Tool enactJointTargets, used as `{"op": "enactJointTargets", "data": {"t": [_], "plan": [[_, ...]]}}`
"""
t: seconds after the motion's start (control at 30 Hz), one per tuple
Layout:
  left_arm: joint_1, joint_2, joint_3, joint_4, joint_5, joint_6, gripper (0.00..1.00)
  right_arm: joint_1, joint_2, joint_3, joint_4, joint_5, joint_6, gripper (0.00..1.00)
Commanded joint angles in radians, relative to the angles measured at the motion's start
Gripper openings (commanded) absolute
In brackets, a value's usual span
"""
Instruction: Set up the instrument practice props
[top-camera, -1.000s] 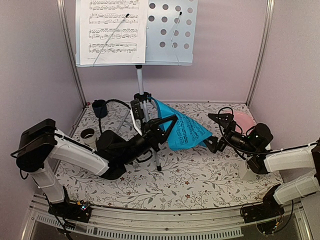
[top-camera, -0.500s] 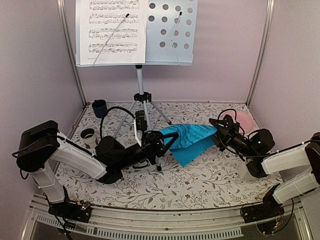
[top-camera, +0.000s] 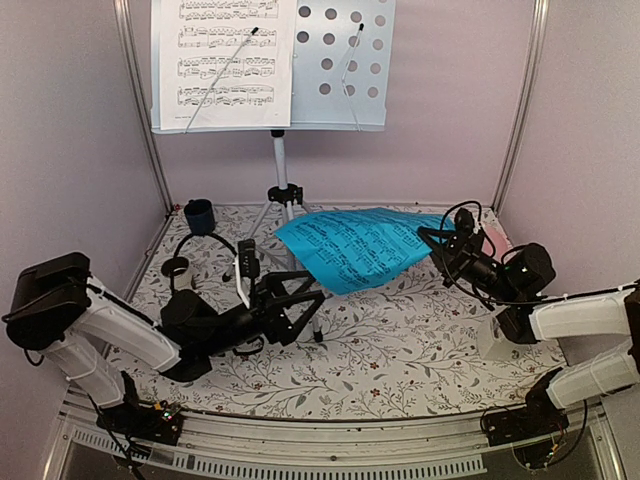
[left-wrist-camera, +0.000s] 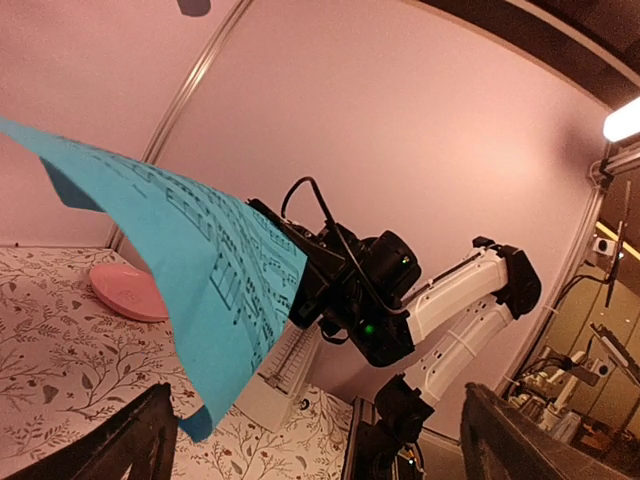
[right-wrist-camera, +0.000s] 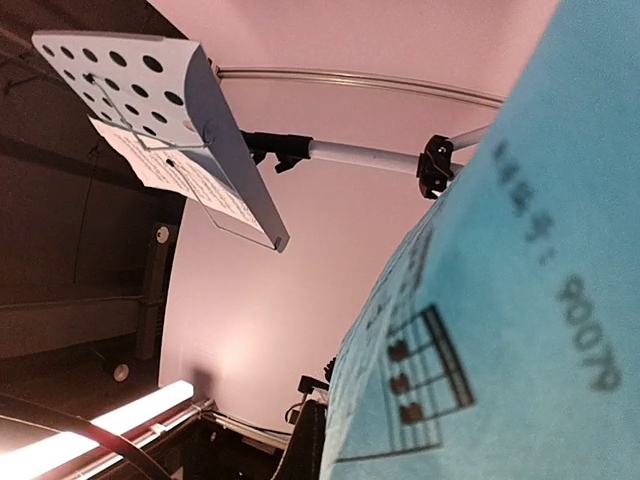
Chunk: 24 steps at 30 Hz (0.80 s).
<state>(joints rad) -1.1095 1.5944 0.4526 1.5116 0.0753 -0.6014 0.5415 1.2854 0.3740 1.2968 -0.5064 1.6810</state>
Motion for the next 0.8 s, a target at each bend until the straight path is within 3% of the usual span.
{"op": "enactJointTargets", "data": {"t": [0.0,0.13,0.23,0.4,0.5,0.6,0.77], "plan": [[0.041,-0.205,-0.069,-0.046,-0.1,-0.033,0.99,-0.021,-0.107,0.105,-0.253,-0.122,-0.281,0.0],[0.064,-0.445,-0.006,-0.602,-0.117,0.091,0.99,-0.025,-0.195,0.258,-0.574,-0.289,-0.678,0.0],[0.11,-0.57,0.039,-0.868,-0.086,0.167,0.99,-0.025,-0.247,0.333,-0.751,-0.412,-0.99,0.07],[0.25,-0.716,0.033,-0.994,0.199,0.24,0.99,-0.004,-0.269,0.522,-1.192,-0.579,-1.435,0.15],[0.302,-0.724,0.062,-1.076,0.33,0.277,0.99,0.106,-0.246,0.664,-1.549,-0.427,-1.779,0.12],[0.314,-0.721,0.076,-1.125,0.382,0.307,0.99,0.186,-0.201,0.76,-1.762,-0.318,-1.941,0.04],[0.316,-0.707,0.086,-1.176,0.476,0.367,0.99,0.294,-0.184,0.821,-1.863,-0.218,-2.034,0.0]]}}
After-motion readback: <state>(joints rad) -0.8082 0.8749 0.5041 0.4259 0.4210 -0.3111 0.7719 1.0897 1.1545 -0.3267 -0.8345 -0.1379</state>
